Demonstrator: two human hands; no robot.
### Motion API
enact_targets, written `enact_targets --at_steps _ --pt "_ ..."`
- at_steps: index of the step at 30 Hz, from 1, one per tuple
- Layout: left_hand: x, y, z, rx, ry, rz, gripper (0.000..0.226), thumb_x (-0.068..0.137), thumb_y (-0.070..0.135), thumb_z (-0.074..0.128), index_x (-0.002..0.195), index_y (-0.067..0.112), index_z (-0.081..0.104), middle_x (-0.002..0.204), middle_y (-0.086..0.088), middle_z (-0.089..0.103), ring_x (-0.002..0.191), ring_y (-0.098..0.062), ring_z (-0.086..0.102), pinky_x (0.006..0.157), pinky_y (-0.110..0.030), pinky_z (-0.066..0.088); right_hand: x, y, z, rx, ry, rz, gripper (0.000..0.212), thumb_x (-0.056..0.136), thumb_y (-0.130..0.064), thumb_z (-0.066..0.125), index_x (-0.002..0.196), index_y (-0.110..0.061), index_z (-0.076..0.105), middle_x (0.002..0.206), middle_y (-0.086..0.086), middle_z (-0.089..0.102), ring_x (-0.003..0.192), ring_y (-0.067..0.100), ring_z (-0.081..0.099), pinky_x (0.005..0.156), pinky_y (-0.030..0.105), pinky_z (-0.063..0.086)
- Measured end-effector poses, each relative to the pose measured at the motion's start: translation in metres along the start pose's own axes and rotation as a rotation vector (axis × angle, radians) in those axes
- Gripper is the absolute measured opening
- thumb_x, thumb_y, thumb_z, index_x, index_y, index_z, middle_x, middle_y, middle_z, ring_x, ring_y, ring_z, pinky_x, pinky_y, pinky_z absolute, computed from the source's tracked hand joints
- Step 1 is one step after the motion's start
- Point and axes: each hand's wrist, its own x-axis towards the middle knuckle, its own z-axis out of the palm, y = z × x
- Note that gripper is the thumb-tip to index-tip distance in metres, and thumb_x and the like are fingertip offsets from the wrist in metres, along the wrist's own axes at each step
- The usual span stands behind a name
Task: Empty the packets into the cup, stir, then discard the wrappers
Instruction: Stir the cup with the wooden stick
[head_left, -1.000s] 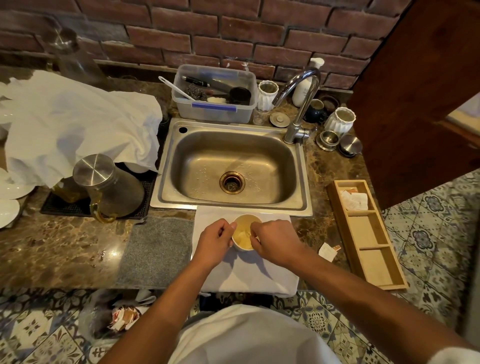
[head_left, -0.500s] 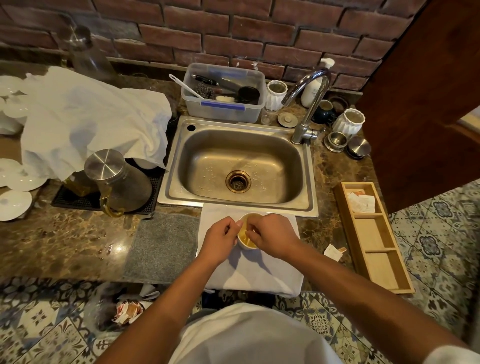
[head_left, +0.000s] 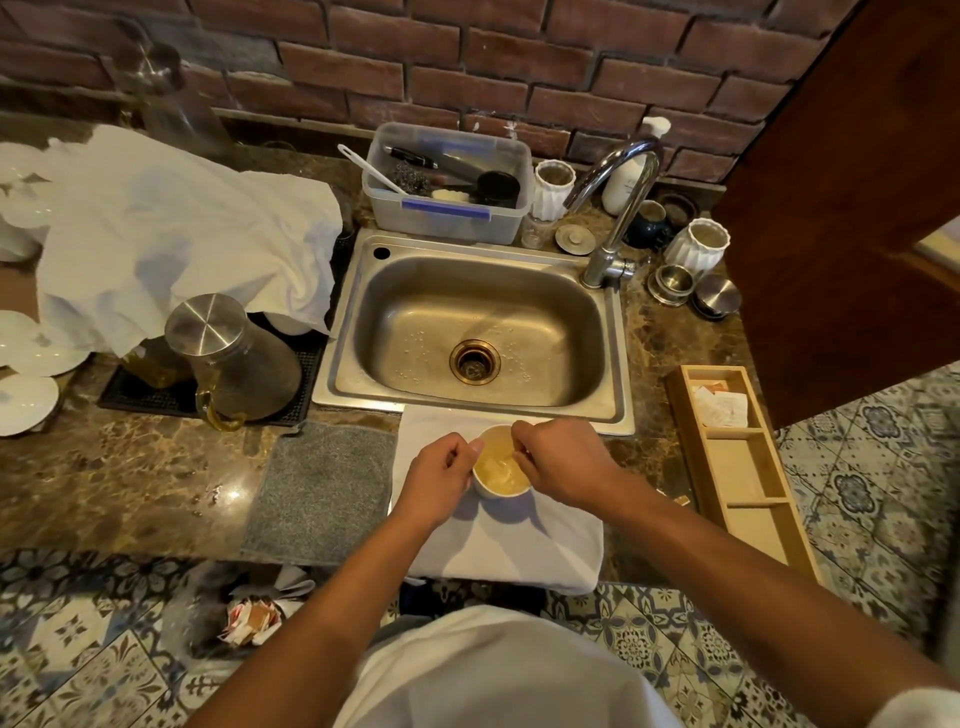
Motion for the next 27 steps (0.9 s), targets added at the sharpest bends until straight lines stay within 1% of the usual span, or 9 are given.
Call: enact_targets --at_steps 2,5,8,13,17,20,22,24,27 --pt "0.002 -0.002 0.001 -0.027 -0.001 -0.036 0.044 0.103 0.035 0.059 0.068 0.01 0.051 0.055 0.005 0.051 0.053 -0.009 0.043 0.06 -0.03 0.038 -0.001 -0.005 -0.002 -0.044 -0.031 -0.006 0.027 0.101 -0.042 0.052 0.112 -0.018 0.06 0.097 0.009 0.074 0.08 0.032 0.068 0.06 0.032 0.038" --pt "0.004 -0.004 0.001 -0.052 -0.016 -0.076 0.044 0.103 0.038 0.059 0.065 0.017 0.05 0.05 0.011 0.048 0.051 -0.008 0.042 0.058 -0.03 0.038 -0.007 -0.013 -0.008 -0.135 -0.081 0.035 0.029 0.097 -0.032 0.064 0.121 -0.018 0.06 0.102 0.01 0.074 0.083 0.03 0.069 0.063 0.031 0.043" --pt "0.005 -0.004 0.0 -0.091 -0.023 -0.113 0.044 0.102 0.037 0.06 0.062 0.023 0.05 0.052 0.012 0.046 0.056 -0.011 0.041 0.06 -0.034 0.036 -0.013 -0.019 -0.009 -0.191 -0.102 0.053 0.028 0.094 -0.026 0.066 0.12 -0.017 0.063 0.101 0.01 0.074 0.084 0.03 0.07 0.064 0.032 0.045" --pt "0.004 -0.001 0.0 -0.088 -0.024 -0.141 0.047 0.102 0.04 0.059 0.057 0.03 0.049 0.05 0.014 0.047 0.055 -0.012 0.043 0.057 -0.033 0.037 -0.011 -0.025 -0.01 -0.05 -0.121 0.107 0.021 0.094 -0.031 0.063 0.111 -0.019 0.069 0.099 0.008 0.073 0.083 0.026 0.068 0.064 0.03 0.044" --pt "0.003 0.0 0.0 -0.086 -0.026 -0.129 0.046 0.103 0.036 0.058 0.06 0.027 0.048 0.05 0.013 0.047 0.055 -0.013 0.043 0.058 -0.034 0.037 0.0 -0.03 -0.01 0.131 -0.106 0.179 0.016 0.095 -0.033 0.062 0.103 -0.021 0.069 0.096 0.005 0.073 0.082 0.025 0.066 0.066 0.033 0.051" --pt "0.001 0.002 -0.001 -0.079 -0.023 -0.109 0.041 0.104 0.031 0.057 0.067 0.018 0.048 0.052 0.009 0.047 0.053 -0.014 0.043 0.057 -0.033 0.036 0.004 -0.033 -0.008 0.163 -0.046 0.183 0.015 0.095 -0.033 0.06 0.103 -0.022 0.068 0.095 0.005 0.073 0.078 0.024 0.061 0.062 0.029 0.039" --pt "-0.001 0.004 -0.001 -0.061 -0.018 -0.106 0.038 0.105 0.03 0.057 0.071 0.014 0.05 0.054 0.003 0.048 0.053 -0.015 0.043 0.055 -0.031 0.037 0.005 -0.031 -0.009 0.091 0.004 0.185 0.017 0.095 -0.034 0.062 0.106 -0.023 0.066 0.096 0.005 0.073 0.082 0.026 0.064 0.062 0.029 0.035" --pt "-0.003 0.006 -0.002 -0.051 -0.016 -0.101 0.038 0.105 0.032 0.057 0.073 0.012 0.05 0.055 0.0 0.048 0.054 -0.016 0.044 0.055 -0.031 0.037 0.006 -0.029 -0.013 -0.007 0.032 0.197 0.024 0.093 -0.034 0.065 0.114 -0.022 0.064 0.099 0.005 0.075 0.086 0.029 0.069 0.062 0.029 0.035" --pt "-0.004 0.009 -0.002 -0.057 -0.015 -0.084 0.04 0.104 0.033 0.057 0.072 0.011 0.05 0.058 -0.003 0.048 0.057 -0.018 0.043 0.06 -0.034 0.037 0.002 -0.025 -0.018 -0.122 0.009 0.222 0.034 0.092 -0.034 0.069 0.121 -0.018 0.063 0.104 0.007 0.076 0.09 0.03 0.071 0.064 0.029 0.037"
